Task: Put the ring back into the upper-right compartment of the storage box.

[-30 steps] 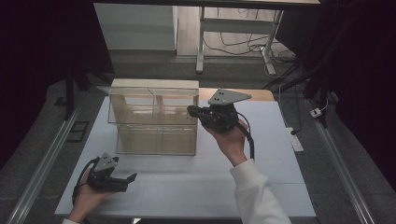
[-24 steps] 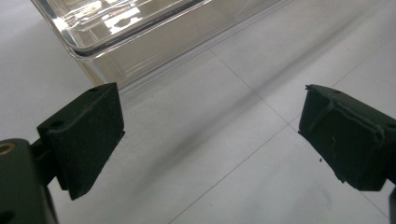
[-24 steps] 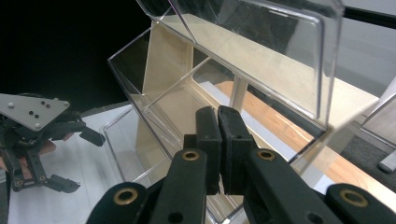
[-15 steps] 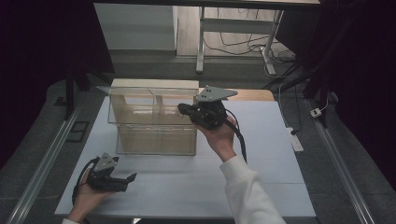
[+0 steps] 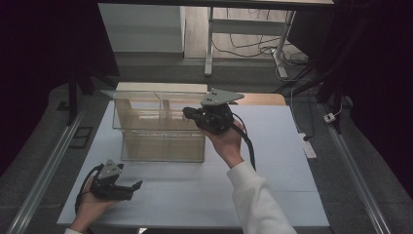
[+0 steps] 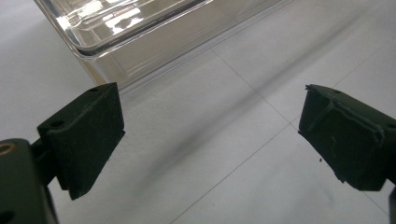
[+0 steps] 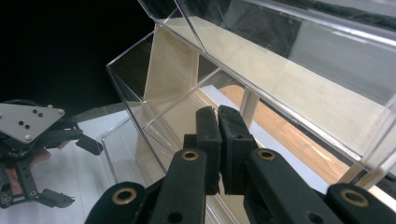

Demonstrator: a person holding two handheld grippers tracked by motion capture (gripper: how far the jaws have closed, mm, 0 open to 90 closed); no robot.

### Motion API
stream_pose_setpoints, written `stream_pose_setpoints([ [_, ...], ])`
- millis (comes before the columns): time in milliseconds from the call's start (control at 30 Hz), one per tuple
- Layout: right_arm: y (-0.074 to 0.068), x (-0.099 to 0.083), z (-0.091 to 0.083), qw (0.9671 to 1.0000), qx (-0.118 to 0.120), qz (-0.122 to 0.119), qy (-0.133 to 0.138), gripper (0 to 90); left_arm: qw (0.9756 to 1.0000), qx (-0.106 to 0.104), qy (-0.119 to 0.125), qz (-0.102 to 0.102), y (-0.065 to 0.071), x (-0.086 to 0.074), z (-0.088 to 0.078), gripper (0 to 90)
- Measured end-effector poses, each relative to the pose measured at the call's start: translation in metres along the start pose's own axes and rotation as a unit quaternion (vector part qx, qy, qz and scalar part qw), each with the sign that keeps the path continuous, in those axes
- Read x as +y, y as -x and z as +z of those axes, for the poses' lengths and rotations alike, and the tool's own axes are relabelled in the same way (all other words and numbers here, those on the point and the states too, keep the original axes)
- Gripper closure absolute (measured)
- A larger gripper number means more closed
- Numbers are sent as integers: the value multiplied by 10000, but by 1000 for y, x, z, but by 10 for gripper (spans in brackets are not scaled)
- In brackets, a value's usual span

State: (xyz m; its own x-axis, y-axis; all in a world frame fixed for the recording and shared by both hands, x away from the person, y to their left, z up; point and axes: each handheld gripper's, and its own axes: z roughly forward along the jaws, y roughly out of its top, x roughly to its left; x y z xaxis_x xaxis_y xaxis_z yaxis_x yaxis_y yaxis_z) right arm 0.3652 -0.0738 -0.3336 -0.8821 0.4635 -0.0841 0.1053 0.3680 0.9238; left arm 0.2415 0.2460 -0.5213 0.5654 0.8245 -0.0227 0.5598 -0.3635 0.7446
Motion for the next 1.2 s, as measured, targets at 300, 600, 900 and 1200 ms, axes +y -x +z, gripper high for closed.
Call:
stream_pose_setpoints([
  [300,-2,-1,0,9999,17,-72,-70,715,10000,8,0,2,0,0,0,67],
  [600,-1,-5,-6,9999,-37,-28,-100,596,10000,6,-7,3,0,0,0,67],
  [900,-1,-10,-16,9999,-101,-50,-34,530,10000,21,-6,1,0,0,0,67],
  [1200,-3,-17,-29,9999,-105,-100,10,507,10000,72,-10,-32,0,0,0,67],
])
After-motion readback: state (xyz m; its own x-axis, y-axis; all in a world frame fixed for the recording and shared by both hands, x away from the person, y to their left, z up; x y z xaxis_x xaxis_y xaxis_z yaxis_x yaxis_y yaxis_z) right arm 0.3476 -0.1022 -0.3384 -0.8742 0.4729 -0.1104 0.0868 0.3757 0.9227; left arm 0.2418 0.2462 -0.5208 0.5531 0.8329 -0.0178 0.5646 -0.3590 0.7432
